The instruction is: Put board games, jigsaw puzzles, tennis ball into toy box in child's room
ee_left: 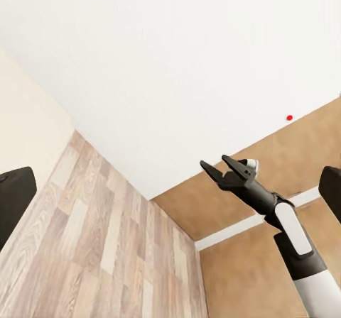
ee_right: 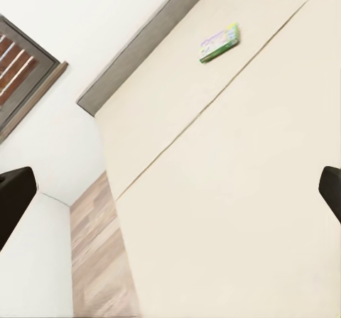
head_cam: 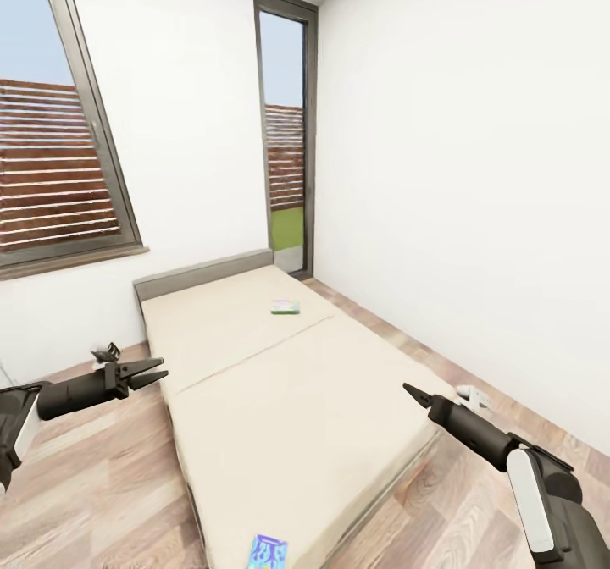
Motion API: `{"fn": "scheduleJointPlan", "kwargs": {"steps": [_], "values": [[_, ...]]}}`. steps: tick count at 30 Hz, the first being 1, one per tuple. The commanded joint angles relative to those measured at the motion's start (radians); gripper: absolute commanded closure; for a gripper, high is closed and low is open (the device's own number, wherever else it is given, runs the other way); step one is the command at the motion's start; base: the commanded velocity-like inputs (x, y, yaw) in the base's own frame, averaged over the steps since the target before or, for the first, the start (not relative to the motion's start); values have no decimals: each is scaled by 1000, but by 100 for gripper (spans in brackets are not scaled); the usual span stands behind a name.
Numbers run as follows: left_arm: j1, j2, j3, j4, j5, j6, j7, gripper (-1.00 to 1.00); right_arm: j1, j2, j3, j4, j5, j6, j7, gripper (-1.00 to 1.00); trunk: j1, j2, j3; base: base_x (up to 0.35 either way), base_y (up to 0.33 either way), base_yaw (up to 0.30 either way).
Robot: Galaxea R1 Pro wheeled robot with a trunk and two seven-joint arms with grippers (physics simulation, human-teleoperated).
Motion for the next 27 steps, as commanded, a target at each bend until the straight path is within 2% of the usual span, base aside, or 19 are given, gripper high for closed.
{"fn": "scheduleJointPlan", "kwargs": {"steps": [1,27], "values": [[-1,0,0,0,-2,11,-5,-100,-1,0,-2,0,-4,7,2,-100,1,-2,-2,0,-305,288],[-1,0,0,-1,-2,11,-5,-100,-1,-1,-1,-1,-4,7,5,-100,1,-2,-2,0,-304,290]]}}
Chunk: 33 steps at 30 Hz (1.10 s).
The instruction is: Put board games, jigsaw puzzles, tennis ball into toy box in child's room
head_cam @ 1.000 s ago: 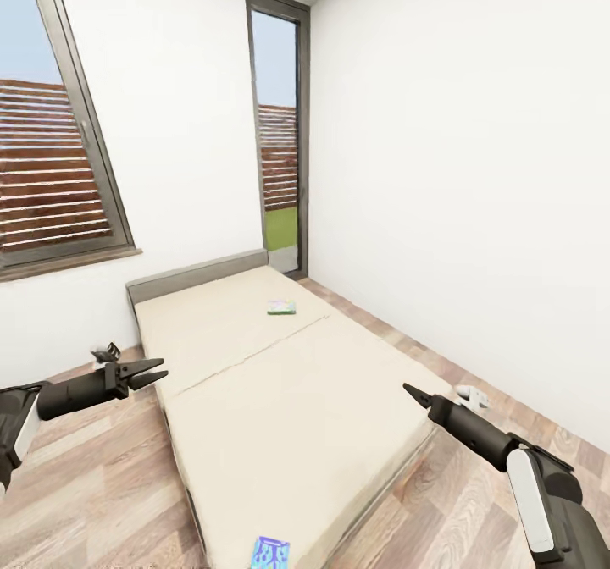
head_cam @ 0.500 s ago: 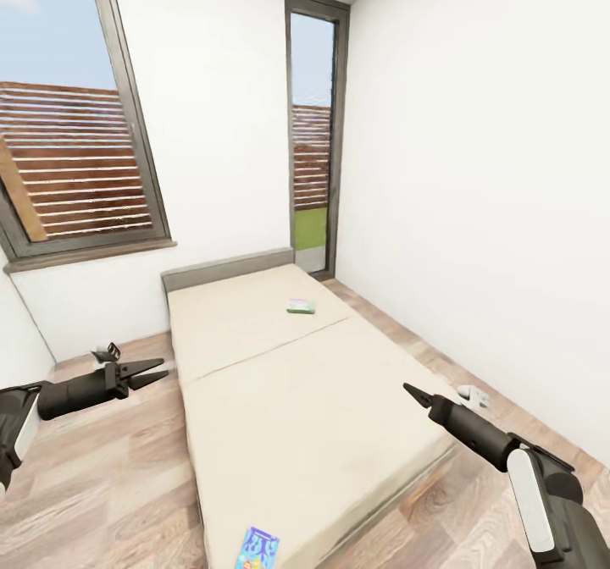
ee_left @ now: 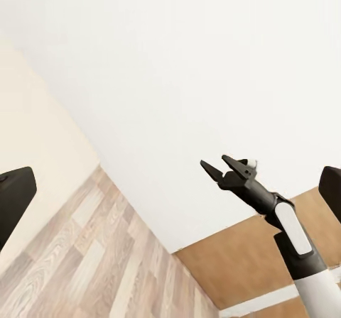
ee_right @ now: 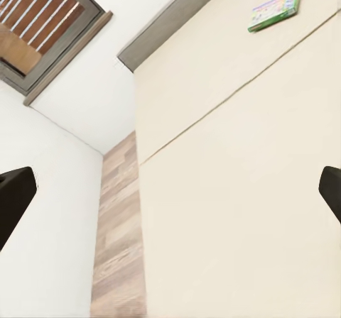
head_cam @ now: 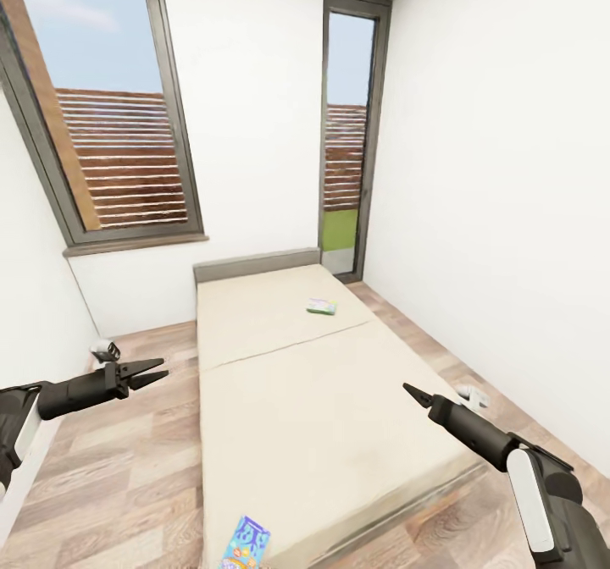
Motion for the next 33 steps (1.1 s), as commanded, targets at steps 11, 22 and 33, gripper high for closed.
{"fn": "scheduleJointPlan", "kwargs": {"steps": [11,22,33], "values": [[-1,0,0,0,-2,10,-5,-100,-1,1,-2,-1,-4,7,2,-100,1,-2,-2,0,-190,291],[-1,-1,0,0,-1,11,-5,-100,-1,1,-2,-1,-4,7,-1,-100,1,-2,-2,0,-9,292],[-1,-13,-1,0,-2,11,-5,-100,-1,0,-3,-2,-4,7,2,-100,1,-2,-2,0,0,292]]}}
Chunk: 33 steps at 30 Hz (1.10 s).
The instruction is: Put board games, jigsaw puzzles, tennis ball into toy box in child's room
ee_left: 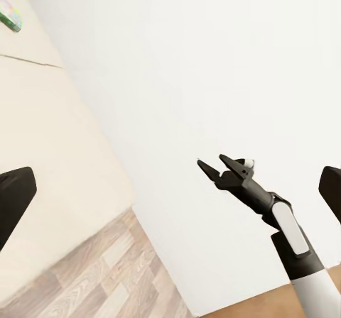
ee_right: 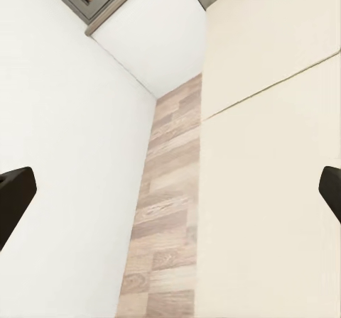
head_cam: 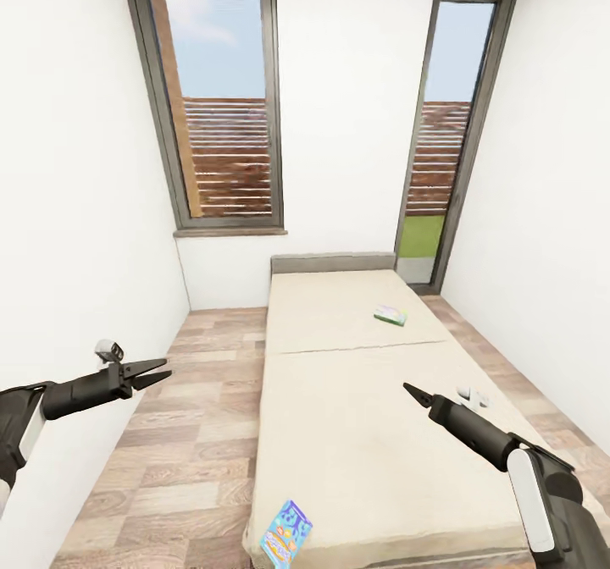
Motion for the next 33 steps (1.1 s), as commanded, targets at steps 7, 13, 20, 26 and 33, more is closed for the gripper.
{"fn": "scheduleJointPlan", "kwargs": {"steps": [7,13,20,26,33], "values": [[-1,-6,-20,0,-2,10,-4,-100,-1,1,-1,0,-4,7,-3,-100,1,-2,-2,0,0,292],[-1,-6,-26,0,-2,10,-4,-100,-1,1,-1,1,-4,7,-8,-100,1,-2,-2,0,0,292],[-1,-6,-28,0,-1,10,-4,-100,-1,2,-1,2,-4,7,-9,-100,1,-2,-2,0,0,291],[-1,-6,-28,0,-1,10,-4,-100,-1,2,-1,2,-4,7,-9,-100,1,-2,-2,0,0,292],[-1,-6,-28,0,-3,11,-4,-100,-1,1,-1,1,-4,7,-3,-100,1,-2,-2,32,13,190]]}}
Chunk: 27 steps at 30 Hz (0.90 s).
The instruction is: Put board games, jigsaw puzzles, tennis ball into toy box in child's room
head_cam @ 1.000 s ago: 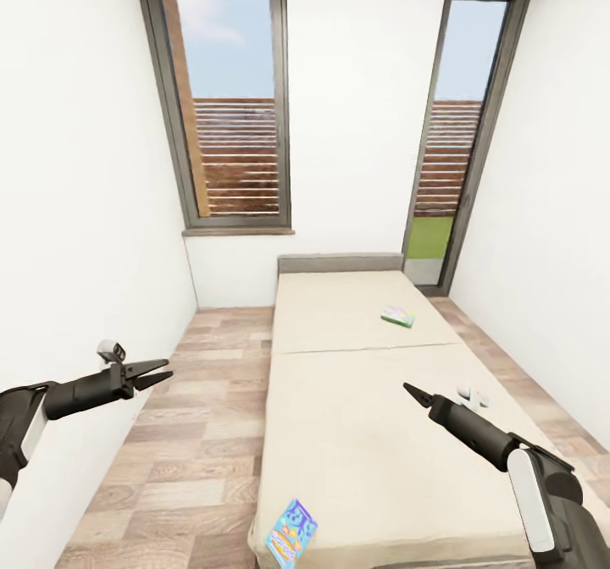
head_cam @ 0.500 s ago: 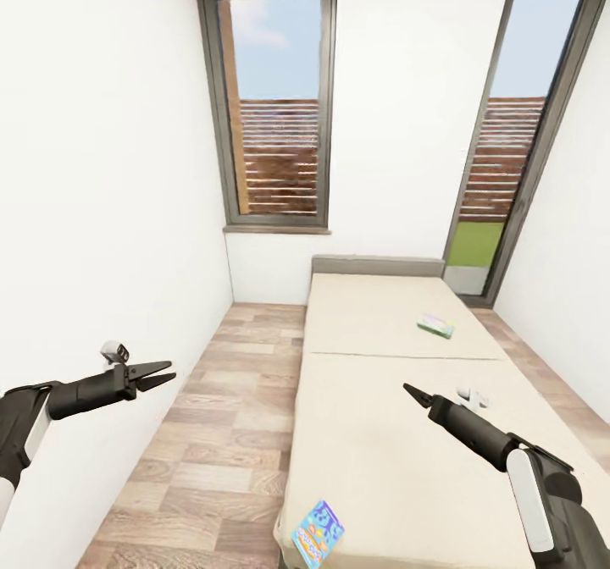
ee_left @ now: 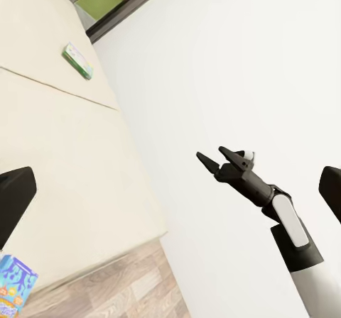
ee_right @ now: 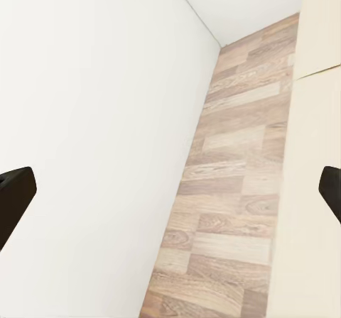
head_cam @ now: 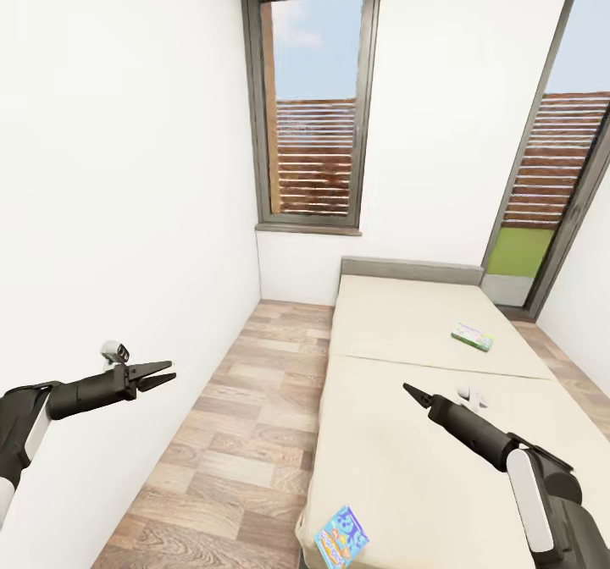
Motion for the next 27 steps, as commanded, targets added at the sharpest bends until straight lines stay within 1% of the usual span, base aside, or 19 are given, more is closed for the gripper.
{"fn": "scheduleJointPlan", "kwargs": {"steps": [1,7,12,20,27], "values": [[-1,0,0,0,-1,11,-4,-100,-1,0,-2,0,-4,7,2,-100,1,-2,-2,108,63,62],[-1,0,0,0,0,11,-4,-100,-1,0,-2,0,-4,7,2,-100,1,-2,-2,88,47,26],[-1,0,0,0,0,11,-4,-100,-1,0,-2,0,-5,7,4,-100,1,-2,-4,22,-17,-54],[-1,0,0,0,-1,11,-4,-100,-1,0,-2,1,-5,7,4,-100,1,-2,-8,4,-177,-196],[-1,0,0,0,-1,11,-4,-100,-1,0,-2,-1,-4,6,5,-100,1,-2,-11,0,-45,-222]]}}
